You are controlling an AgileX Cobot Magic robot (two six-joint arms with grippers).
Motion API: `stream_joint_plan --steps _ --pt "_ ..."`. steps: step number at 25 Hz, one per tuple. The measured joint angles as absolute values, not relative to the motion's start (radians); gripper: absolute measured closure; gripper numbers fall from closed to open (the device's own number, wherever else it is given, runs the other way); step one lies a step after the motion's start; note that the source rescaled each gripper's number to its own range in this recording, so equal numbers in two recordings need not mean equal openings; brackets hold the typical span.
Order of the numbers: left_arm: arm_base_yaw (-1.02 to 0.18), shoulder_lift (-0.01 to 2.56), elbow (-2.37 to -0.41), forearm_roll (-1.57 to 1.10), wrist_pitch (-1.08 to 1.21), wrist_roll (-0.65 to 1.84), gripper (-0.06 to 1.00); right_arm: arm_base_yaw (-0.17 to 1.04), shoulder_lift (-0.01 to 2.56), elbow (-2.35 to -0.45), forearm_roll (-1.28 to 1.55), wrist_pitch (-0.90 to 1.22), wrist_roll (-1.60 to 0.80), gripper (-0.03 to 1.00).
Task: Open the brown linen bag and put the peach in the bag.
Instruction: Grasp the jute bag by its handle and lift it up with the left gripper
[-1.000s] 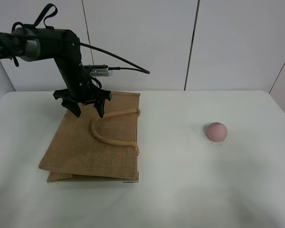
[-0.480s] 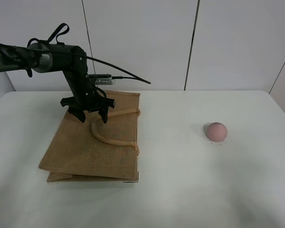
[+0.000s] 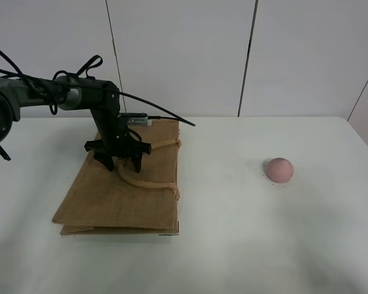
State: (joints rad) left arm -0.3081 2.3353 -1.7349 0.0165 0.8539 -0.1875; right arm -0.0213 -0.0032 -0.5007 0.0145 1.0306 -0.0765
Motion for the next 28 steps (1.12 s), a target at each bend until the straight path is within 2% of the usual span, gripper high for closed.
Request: stream_joint_plan --steps 4,6,8,13,14,22,28 --pt "-0.308 2.344 -1.738 0.016 0.854 -0.188 -0.02 -0.021 -0.003 -0.501 0.014 1.031 -0.076 -0.03" --pt "-0.308 2.344 -1.738 0.022 0.856 -0.188 0.08 -0.021 -0.003 -0.501 0.014 1.031 -0.076 -0.03" --pt "-0.307 2.344 -1.738 0.021 0.859 -0.188 0.26 -0.021 -0.003 -0.501 0.014 1.031 -0.076 -0.03" --pt "-0.306 2.344 -1.744 0.021 0.868 -0.188 0.91 -0.021 -0.003 -0.501 0.014 1.031 -0.076 -0.03" --pt "-0.306 2.342 -1.745 0.021 0.871 -0.188 0.94 -0.021 -0.003 -0.501 0.014 1.031 -0.076 -0.03" --pt "-0.306 2.291 -1.742 0.039 0.927 -0.188 0.94 -0.021 -0.003 -0.501 0.014 1.031 -0.076 -0.03" --pt "-0.306 2.123 -1.742 0.049 1.005 -0.188 0.94 -0.021 -0.003 -0.501 0.014 1.031 -0.076 -0.03"
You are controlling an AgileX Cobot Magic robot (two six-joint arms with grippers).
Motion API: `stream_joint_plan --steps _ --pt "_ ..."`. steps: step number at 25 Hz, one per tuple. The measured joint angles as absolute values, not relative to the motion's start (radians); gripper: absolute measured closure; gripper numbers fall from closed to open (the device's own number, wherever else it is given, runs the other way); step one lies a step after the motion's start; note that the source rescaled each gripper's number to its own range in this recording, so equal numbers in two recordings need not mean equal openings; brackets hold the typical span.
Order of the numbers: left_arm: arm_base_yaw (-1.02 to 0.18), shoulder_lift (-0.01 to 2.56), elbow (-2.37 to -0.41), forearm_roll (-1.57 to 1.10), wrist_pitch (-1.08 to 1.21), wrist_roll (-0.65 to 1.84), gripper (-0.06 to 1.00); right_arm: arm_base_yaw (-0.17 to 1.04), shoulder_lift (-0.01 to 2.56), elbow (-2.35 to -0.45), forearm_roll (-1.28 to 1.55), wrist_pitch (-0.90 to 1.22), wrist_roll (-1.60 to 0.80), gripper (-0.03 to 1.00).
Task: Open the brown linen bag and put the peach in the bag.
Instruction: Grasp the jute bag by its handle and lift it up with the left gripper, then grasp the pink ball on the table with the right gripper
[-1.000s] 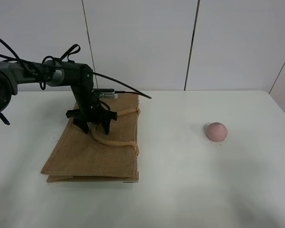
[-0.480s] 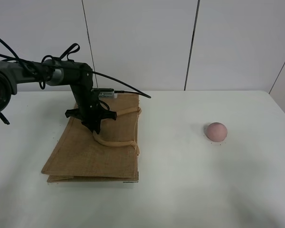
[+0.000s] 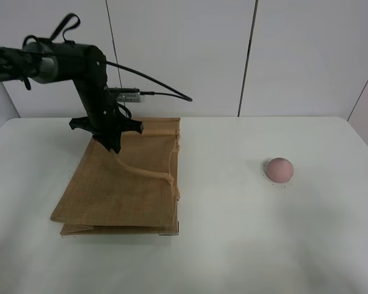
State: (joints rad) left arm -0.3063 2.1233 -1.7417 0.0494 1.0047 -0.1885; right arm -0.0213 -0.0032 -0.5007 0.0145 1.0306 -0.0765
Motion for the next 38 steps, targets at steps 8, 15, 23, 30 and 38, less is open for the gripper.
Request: stream_joint_plan --steps 8,15,23,30,38 --pt "-0.306 1.888 -1.758 0.05 1.066 -0.151 0.94 -0.021 -0.003 -0.501 0.014 1.031 -0.076 -0.03" --pt "-0.306 1.812 -1.99 0.05 1.171 -0.131 0.94 -0.021 -0.003 -0.501 0.014 1.031 -0.076 -0.03" --pt "-0.306 1.807 -2.145 0.0 1.171 -0.124 0.94 -0.021 -0.003 -0.501 0.015 1.031 -0.076 -0.03" --pt "-0.306 1.811 -2.129 -0.03 1.172 -0.112 0.94 -0.021 -0.002 -0.501 0.015 1.031 -0.075 -0.03" --pt "-0.306 1.825 -2.097 -0.033 1.172 -0.105 0.94 -0.021 0.39 -0.656 0.065 0.955 -0.043 -0.03"
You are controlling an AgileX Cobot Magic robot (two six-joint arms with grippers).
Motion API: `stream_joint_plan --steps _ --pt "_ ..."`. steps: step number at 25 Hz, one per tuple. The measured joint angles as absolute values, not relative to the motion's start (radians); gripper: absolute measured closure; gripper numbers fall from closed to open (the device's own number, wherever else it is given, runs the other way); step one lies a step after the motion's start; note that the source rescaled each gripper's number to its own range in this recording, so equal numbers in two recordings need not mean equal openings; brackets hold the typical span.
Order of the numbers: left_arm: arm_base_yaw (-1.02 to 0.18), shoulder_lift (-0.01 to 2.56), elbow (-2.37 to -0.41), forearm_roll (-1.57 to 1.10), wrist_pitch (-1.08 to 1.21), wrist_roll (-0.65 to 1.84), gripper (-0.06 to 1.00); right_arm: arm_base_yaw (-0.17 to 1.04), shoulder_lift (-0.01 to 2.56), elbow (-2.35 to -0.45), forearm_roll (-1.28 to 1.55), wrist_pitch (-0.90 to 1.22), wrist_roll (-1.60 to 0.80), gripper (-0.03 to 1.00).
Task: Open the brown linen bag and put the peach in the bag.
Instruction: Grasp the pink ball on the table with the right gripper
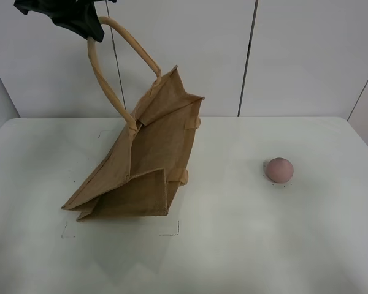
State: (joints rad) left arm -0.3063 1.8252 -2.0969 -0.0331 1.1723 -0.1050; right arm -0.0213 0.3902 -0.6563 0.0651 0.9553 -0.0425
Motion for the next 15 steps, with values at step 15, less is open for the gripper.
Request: stream_joint_plan --steps 15 --pt "-0.306 1.833 -2.093 -0.062 1.171 -0.097 0.94 -0.021 1.621 -1.218 0.109 0.874 -0.112 -0.03"
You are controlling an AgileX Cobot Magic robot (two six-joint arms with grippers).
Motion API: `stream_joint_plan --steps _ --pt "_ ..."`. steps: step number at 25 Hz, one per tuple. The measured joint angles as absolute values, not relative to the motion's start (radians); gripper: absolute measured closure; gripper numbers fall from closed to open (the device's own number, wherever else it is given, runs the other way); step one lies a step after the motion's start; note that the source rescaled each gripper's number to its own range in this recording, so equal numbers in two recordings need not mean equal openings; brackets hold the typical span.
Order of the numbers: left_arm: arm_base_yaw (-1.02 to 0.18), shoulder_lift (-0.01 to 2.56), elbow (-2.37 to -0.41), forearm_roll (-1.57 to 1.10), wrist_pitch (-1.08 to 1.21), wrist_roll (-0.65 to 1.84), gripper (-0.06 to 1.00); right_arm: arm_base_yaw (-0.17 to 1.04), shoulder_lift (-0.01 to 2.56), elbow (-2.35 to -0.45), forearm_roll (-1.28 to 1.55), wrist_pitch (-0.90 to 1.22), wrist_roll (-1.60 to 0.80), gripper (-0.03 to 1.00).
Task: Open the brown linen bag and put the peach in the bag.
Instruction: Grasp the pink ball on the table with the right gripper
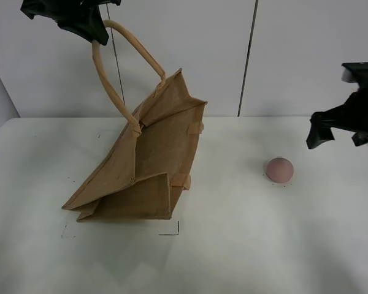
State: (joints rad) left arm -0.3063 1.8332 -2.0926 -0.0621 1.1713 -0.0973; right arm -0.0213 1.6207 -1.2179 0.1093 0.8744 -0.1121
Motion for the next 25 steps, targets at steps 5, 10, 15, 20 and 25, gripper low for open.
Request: stream_joint_plan --steps 5,10,15,20,25 --pt "-0.306 1.833 -2.093 -0.062 1.171 -0.097 0.94 -0.018 1.872 -1.366 0.189 0.866 -0.161 -0.03" --pt "-0.306 1.833 -2.093 -0.062 1.171 -0.097 0.94 0.038 1.993 -1.405 0.185 0.837 -0.167 -0.03" --pt "-0.306 1.833 -2.093 -0.062 1.171 -0.095 0.94 0.092 2.033 -1.405 0.163 0.752 -0.138 -0.03" --pt "-0.306 1.833 -2.093 -0.062 1.171 -0.095 0.94 0.095 2.072 -1.405 0.099 0.711 -0.016 -0.03" --pt "-0.306 1.833 -2.093 -0.062 1.171 -0.095 0.94 0.095 2.116 -1.405 0.054 0.715 0.007 -0.03"
